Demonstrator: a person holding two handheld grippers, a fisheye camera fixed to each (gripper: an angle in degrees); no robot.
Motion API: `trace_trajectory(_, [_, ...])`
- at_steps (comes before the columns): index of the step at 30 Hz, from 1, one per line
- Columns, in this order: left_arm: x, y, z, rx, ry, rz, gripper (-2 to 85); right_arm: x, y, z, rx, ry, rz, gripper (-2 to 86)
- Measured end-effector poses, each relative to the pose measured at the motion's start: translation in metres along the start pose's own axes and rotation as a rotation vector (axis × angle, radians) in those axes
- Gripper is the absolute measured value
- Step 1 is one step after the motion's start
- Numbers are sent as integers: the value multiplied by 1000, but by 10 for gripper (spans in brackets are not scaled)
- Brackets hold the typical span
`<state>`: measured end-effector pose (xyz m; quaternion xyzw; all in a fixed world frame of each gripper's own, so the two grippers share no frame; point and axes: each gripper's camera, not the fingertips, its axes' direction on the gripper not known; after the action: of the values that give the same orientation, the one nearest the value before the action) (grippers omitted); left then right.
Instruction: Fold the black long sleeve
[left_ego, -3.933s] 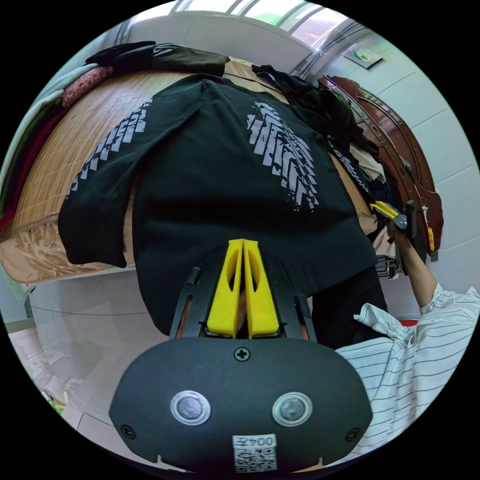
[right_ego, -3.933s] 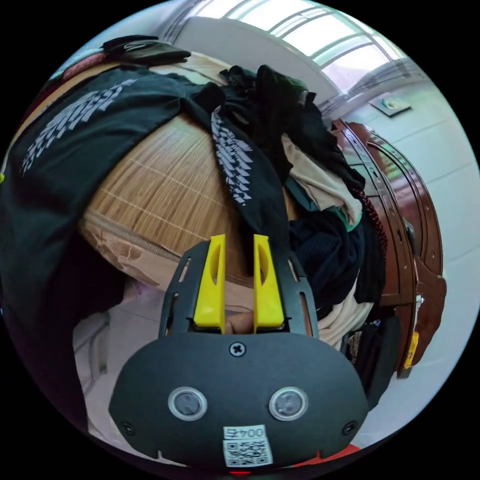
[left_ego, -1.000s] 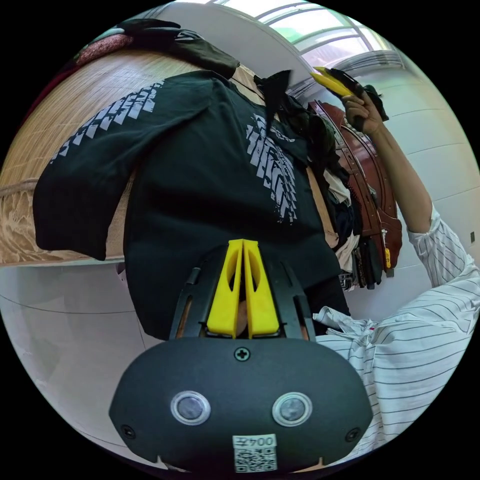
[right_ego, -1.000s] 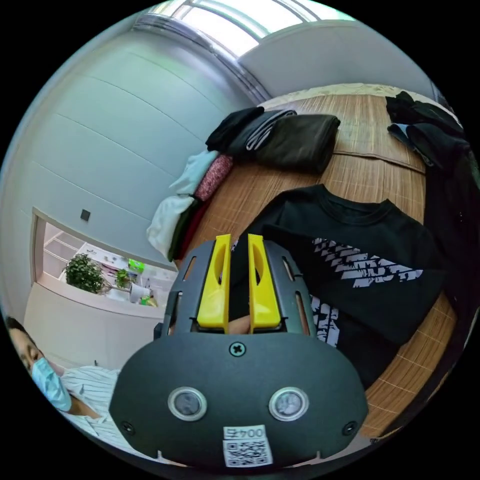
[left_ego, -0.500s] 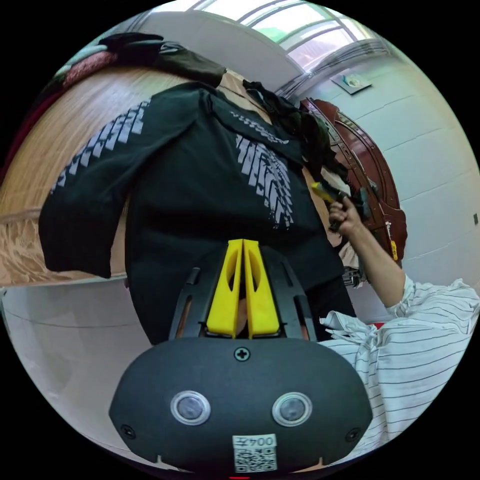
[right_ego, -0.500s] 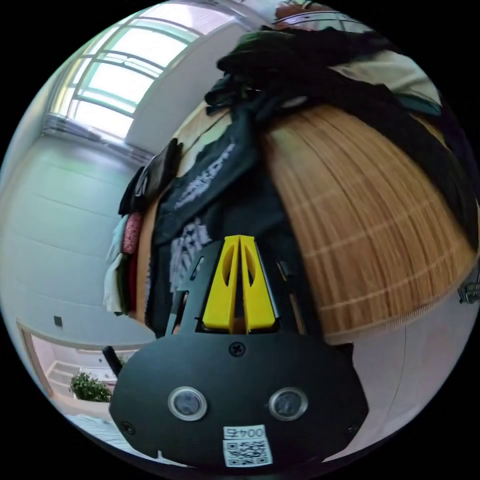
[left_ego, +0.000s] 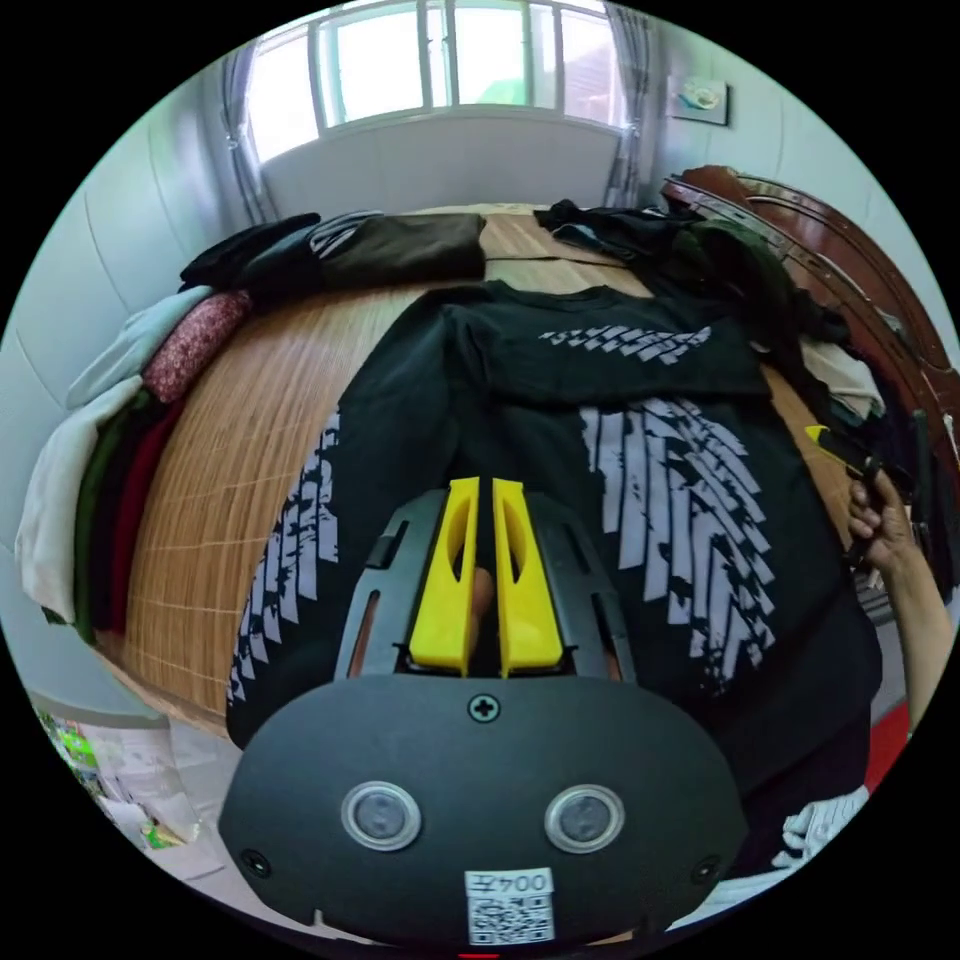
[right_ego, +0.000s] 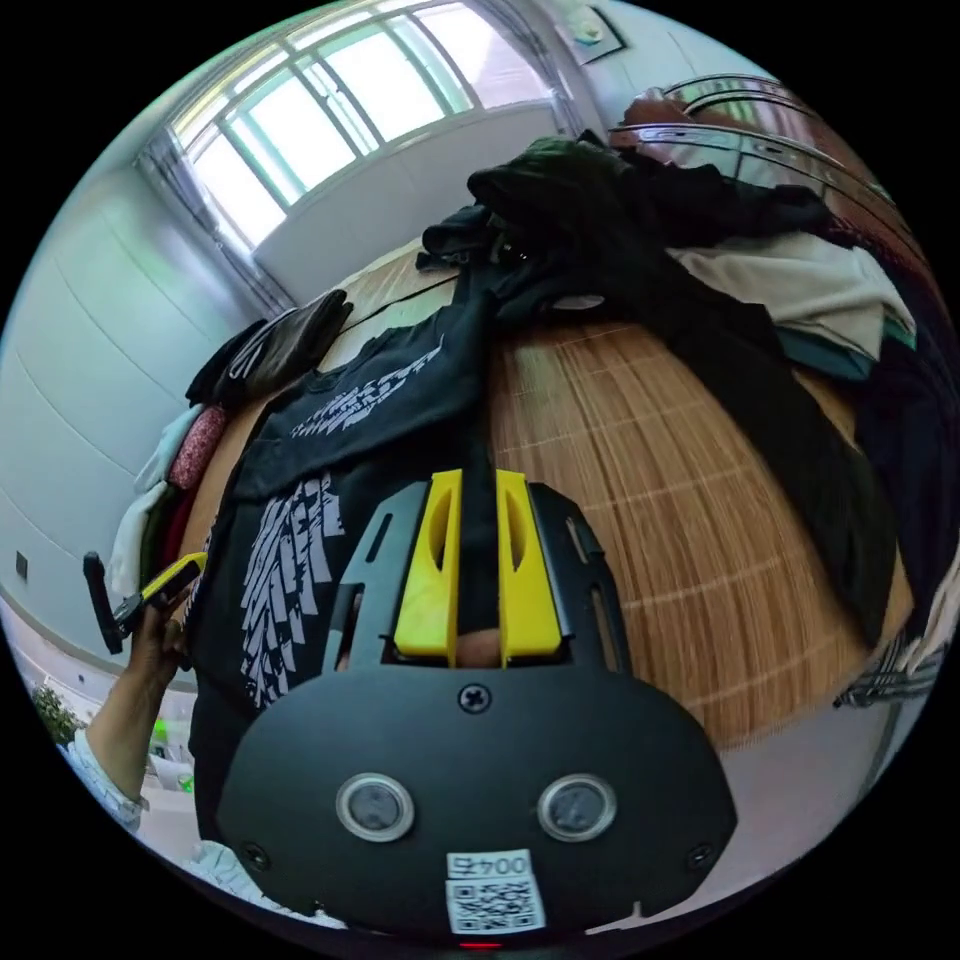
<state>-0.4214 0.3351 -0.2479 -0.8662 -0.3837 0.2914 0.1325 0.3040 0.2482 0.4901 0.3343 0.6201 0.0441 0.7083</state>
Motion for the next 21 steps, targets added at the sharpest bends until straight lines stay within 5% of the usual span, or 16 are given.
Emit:
trace_trajectory(5, [22, 11, 30, -48, -41, -65, 19, -16, -34, 52, -207, -18, -112, 62])
trace_trajectory(10, [43, 5, 33, -60, -80, -26, 16, -38, -36, 57, -214, 197, -209, 29])
trace_trajectory(13, [49, 3, 32, -55, -81, -27, 15, -16, -26, 55, -189, 70, -14, 45])
trace_trajectory(21, [44, -9, 25, -55, 9, -71, 11, -60, 35, 24, -107, -50, -30, 35])
